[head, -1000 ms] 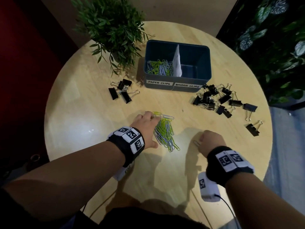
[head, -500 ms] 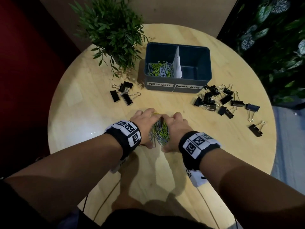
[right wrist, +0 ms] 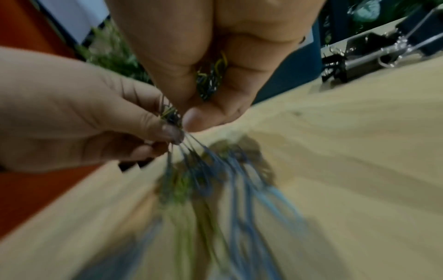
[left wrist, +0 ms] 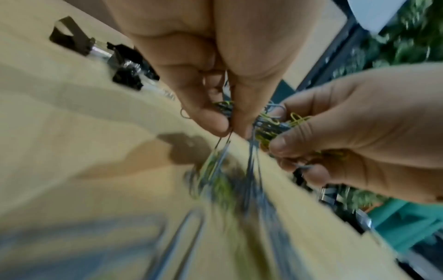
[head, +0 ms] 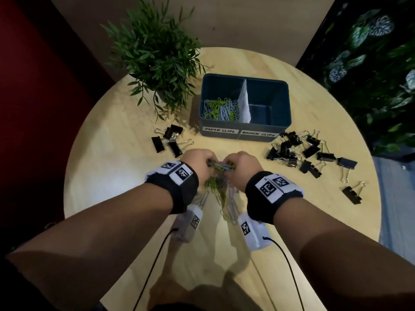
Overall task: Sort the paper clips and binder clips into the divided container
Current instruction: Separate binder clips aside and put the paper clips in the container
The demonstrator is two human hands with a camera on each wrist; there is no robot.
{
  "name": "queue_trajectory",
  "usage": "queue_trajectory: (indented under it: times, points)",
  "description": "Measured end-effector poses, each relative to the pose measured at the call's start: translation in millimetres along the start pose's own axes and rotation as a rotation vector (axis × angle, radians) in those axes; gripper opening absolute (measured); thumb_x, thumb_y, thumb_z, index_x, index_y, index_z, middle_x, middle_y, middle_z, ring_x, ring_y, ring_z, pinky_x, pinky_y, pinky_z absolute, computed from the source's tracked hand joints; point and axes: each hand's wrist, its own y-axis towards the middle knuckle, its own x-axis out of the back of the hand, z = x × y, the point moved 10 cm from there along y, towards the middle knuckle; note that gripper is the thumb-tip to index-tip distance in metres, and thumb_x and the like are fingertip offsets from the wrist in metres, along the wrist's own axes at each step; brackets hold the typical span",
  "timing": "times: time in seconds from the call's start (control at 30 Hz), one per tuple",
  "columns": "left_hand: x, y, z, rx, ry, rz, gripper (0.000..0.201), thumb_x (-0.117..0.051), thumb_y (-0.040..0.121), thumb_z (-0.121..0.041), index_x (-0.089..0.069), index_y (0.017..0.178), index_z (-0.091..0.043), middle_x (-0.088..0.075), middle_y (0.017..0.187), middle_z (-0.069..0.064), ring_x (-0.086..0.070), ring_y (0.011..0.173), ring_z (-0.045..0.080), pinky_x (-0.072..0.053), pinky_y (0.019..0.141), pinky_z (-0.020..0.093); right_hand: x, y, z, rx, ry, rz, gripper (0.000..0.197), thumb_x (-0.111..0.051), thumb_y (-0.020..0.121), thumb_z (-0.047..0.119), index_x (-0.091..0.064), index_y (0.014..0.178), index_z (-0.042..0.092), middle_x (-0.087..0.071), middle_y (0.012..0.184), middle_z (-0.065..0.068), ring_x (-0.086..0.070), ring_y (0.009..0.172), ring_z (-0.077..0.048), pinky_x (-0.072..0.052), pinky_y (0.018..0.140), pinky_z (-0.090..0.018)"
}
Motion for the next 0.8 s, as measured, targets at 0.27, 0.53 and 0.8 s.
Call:
queue_trajectory:
  times: [0.27,0.53,0.8]
  points:
    - [98.3,21.6,-22.0,-0.010,-0.460,-0.316,0.024,-0.061,0.089,-0.023,-0.063,0.112,-0.013,-0.066,0.084,0.003,-0.059,0.054,0.010,-0.056,0.062,0.029,109.2,11.3,22.9,0.028,0.544,-0.335,0.012,-0.060,0.089,0.010,-0.057,0.093,0.021,-0.056,0.075,0.007,-0.060,0.052,-0.005,-0.051,0.049,-0.018]
    - [83.0,56.4,-16.2,0.121,-0.637,-0.202,0.051,-0.057,0.091,-0.013,-0.041,0.139,-0.008,-0.060,0.129,0.015,-0.063,0.109,0.028,-0.050,0.098,0.044,110.9,42.9,14.5,-0.055,0.430,-0.350,0.044,-0.054,0.091,0.014,-0.048,0.135,0.013,-0.052,0.136,-0.008,-0.055,0.116,-0.022,-0.041,0.092,-0.024]
    - [99.1,28.8,-29.7,-0.095,-0.289,-0.274,0.037,-0.061,0.087,-0.016,-0.055,0.123,-0.021,-0.060,0.118,-0.003,-0.062,0.088,0.013,-0.053,0.084,0.030,127.1,5.4,19.9,0.104,0.282,-0.560,0.028,-0.050,0.088,0.004,-0.069,0.105,0.015,-0.061,0.115,-0.004,-0.057,0.099,-0.018,-0.042,0.086,-0.021]
